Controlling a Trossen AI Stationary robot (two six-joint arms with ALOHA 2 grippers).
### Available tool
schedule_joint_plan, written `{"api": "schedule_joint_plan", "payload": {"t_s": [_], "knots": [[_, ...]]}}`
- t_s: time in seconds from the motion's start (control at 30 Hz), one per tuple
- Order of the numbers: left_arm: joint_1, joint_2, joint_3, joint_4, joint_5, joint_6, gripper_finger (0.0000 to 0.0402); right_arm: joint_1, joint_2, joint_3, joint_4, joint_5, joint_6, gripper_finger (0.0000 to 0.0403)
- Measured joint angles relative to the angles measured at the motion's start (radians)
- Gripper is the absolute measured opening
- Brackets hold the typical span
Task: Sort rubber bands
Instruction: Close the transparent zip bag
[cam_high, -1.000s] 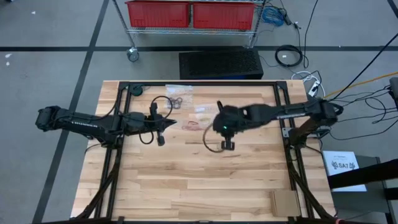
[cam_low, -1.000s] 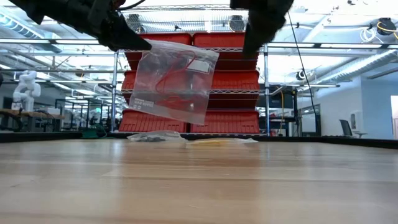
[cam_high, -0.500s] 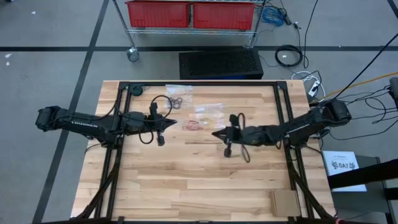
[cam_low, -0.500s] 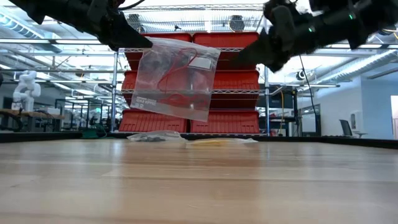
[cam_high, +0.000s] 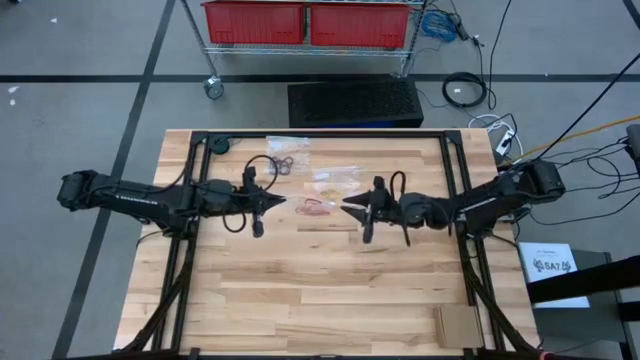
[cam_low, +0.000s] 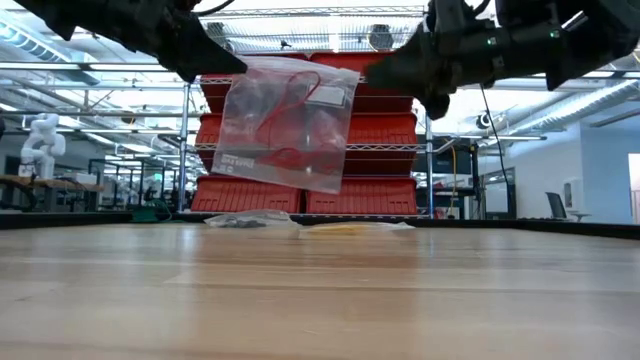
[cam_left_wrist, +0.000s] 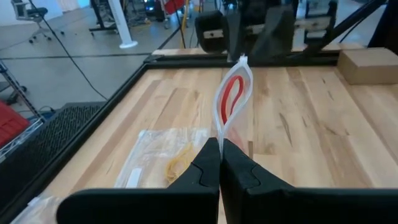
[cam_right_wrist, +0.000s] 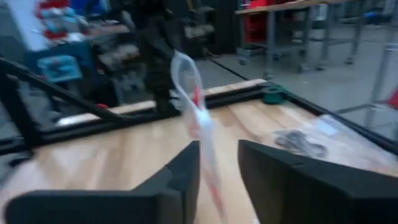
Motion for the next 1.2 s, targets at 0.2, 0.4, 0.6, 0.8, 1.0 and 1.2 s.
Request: {"api": "schedule_joint_plan", "payload": {"t_s": [0.2, 0.4, 0.6, 0.8, 1.0, 1.2], "knots": [[0.0, 0.013, 0.0, 0.013, 0.0, 0.0, 0.0, -0.013, 0.0, 0.018, 0.008, -0.061, 0.018, 0.015], [0.0, 0.027, 0.0, 0.028, 0.001, 0.0, 0.0, -0.022, 0.043, 0.04, 0.008, -0.062, 0.012, 0.0135], [0.0, 0.026, 0.0, 0.033, 0.001, 0.001, 0.0, -0.025, 0.121, 0.076, 0.003, -0.064, -0.015, 0.0081], [0.0, 0.026, 0.0, 0.069, 0.016, 0.001, 0.0, -0.025, 0.115, 0.131, -0.035, -0.064, -0.085, 0.0008], [-0.006, 0.033, 0.03, 0.105, 0.052, 0.01, 0.0, -0.025, 0.099, 0.257, -0.225, -0.069, -0.121, 0.0001], [-0.018, 0.064, 0.035, 0.084, 0.047, 0.002, 0.0, -0.016, 0.1, 0.348, -0.38, -0.087, -0.171, 0.0]]}}
